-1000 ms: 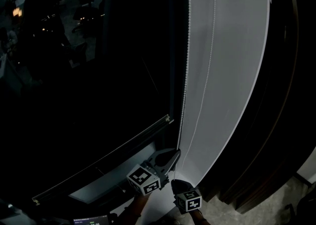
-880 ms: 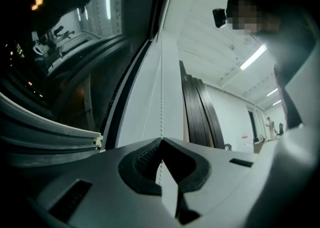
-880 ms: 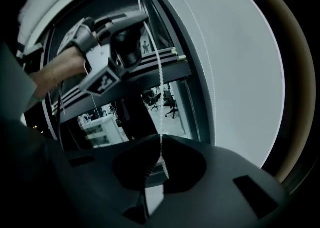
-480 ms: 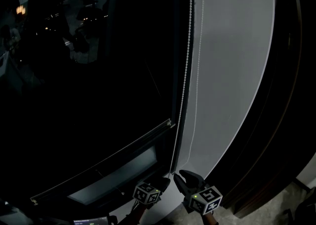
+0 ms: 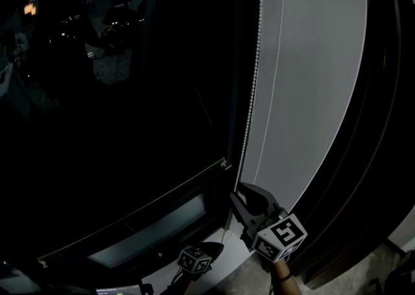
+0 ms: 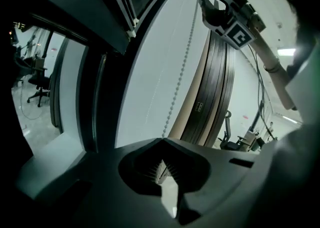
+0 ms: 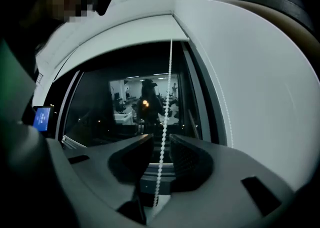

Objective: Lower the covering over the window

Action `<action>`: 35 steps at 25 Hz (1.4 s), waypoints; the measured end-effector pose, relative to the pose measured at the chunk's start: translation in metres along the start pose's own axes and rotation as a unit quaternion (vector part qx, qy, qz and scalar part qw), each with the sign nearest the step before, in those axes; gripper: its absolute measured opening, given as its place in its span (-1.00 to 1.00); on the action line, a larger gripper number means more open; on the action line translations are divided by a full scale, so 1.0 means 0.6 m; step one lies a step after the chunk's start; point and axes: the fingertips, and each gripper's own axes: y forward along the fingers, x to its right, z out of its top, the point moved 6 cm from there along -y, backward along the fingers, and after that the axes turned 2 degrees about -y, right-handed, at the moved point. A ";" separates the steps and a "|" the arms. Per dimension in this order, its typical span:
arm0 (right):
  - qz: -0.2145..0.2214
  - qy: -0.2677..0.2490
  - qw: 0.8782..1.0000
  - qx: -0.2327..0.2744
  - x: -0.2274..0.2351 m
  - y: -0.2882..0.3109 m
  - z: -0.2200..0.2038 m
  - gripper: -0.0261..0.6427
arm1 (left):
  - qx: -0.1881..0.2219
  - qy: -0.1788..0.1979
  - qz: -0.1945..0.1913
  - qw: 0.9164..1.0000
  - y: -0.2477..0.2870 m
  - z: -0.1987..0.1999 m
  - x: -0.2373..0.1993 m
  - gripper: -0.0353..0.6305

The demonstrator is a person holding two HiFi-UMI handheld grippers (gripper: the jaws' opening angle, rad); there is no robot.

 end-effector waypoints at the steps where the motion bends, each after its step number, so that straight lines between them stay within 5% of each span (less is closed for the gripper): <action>1: -0.001 -0.004 1.000 0.002 0.002 0.005 0.006 -0.62 | 0.001 -0.002 0.000 1.000 0.000 -0.002 -0.001 -0.88; 3: -0.008 -0.014 1.000 -0.004 0.007 0.010 0.009 -0.87 | 0.005 -0.006 0.001 1.000 0.000 -0.002 -0.002 -0.88; 10: -0.043 0.021 0.998 0.041 0.030 -0.005 -0.005 -0.88 | 0.015 0.001 -0.043 0.999 -0.008 0.003 0.014 -0.88; 15: -0.064 0.004 0.995 -0.070 0.039 -0.021 -0.122 -0.88 | 0.136 -0.028 -0.048 0.989 -0.041 0.047 0.012 -0.75; 19: -0.075 0.083 0.976 -0.186 0.023 -0.068 -0.307 -0.89 | 0.207 0.043 -0.051 0.976 -0.088 0.161 0.021 -0.75; 24: -0.074 0.112 0.951 -0.279 -0.022 -0.104 -0.451 -0.89 | 0.274 0.119 -0.098 0.949 -0.127 0.315 0.084 -0.71; 29: -0.076 0.134 0.943 -0.296 -0.038 -0.104 -0.477 -0.89 | 0.274 0.207 -0.104 0.934 -0.128 0.372 0.139 -0.70; 35: -0.082 0.140 0.946 -0.282 -0.033 -0.116 -0.468 -0.89 | 0.303 0.179 -0.088 0.932 -0.125 0.364 0.126 -0.86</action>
